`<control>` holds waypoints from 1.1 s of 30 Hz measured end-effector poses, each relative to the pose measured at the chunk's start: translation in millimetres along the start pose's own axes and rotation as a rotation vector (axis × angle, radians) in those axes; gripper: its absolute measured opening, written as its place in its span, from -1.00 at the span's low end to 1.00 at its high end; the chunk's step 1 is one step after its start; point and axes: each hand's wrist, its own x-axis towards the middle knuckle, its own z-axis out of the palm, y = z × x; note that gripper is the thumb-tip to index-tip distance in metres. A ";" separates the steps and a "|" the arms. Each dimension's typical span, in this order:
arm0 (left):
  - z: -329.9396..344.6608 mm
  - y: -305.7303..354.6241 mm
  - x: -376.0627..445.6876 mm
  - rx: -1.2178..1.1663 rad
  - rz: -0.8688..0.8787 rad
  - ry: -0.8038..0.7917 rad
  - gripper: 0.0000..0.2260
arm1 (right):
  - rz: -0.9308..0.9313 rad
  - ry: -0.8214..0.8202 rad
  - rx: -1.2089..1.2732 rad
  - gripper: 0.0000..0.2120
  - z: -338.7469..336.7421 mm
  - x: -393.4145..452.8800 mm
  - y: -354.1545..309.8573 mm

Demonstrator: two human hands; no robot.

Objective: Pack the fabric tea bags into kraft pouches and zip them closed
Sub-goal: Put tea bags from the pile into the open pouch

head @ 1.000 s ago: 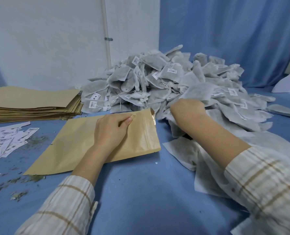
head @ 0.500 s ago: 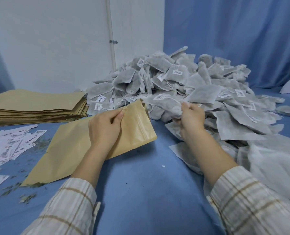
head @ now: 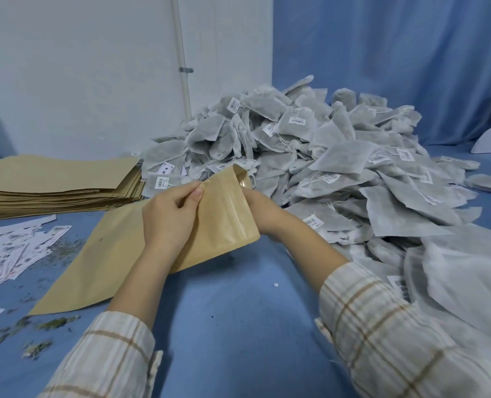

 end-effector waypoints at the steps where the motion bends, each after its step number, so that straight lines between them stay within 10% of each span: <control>1: -0.2 -0.3 1.3 0.008 0.003 0.013 -0.81 | -0.071 0.054 -0.079 -0.82 -3.0 -0.1 4.8; 5: 2.9 -1.8 -0.8 0.034 -0.005 0.007 -0.81 | -0.146 0.427 -0.779 -0.74 -24.0 -7.7 22.1; 10: 7.3 -0.9 -3.6 0.043 0.021 -0.016 -0.82 | 0.285 0.260 -1.262 -0.54 -36.2 -7.0 33.9; 14: 7.2 -2.4 -4.0 0.029 0.016 -0.021 -0.82 | 0.182 0.263 -1.343 -0.73 -36.6 -3.8 33.2; 20: 9.7 -5.9 -5.3 0.047 0.025 0.034 -0.82 | -0.050 0.824 -0.358 -0.81 -50.6 -14.3 17.9; 26: 7.9 -3.2 -5.6 0.026 0.018 0.086 -0.81 | 0.010 0.838 0.776 -0.78 -39.4 -18.4 16.6; 33: 3.0 2.6 -3.7 -0.001 0.081 0.128 -0.82 | 0.004 0.684 0.662 -0.82 -1.1 -12.5 27.6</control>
